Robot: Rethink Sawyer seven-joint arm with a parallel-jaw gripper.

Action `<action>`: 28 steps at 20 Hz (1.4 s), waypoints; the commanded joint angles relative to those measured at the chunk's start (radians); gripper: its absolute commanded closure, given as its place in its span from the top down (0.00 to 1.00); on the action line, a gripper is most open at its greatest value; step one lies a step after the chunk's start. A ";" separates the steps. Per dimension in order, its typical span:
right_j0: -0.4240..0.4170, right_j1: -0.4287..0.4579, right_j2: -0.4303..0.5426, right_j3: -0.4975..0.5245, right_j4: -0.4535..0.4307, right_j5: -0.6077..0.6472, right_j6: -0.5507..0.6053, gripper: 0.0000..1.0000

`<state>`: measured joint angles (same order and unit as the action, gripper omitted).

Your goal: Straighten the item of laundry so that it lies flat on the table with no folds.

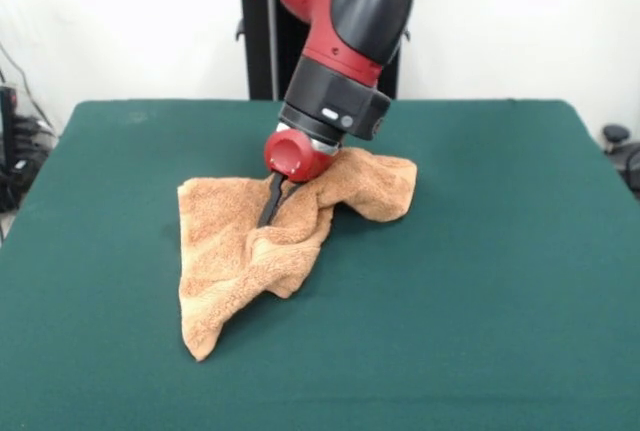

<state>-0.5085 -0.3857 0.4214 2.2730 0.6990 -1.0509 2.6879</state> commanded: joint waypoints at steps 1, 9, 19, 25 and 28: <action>0.088 0.330 0.192 0.047 0.172 0.438 0.319 1.00; 0.213 0.267 0.058 0.026 0.122 0.497 -0.115 1.00; 0.338 0.251 -0.109 -0.031 -0.081 0.568 -0.319 1.00; 0.381 0.249 -0.154 -0.032 -0.146 0.575 -0.254 1.00; 0.382 0.259 -0.169 -0.022 -0.206 0.561 -0.213 1.00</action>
<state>-0.2093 -0.3792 0.1694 2.2123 0.5768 -0.9662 2.6331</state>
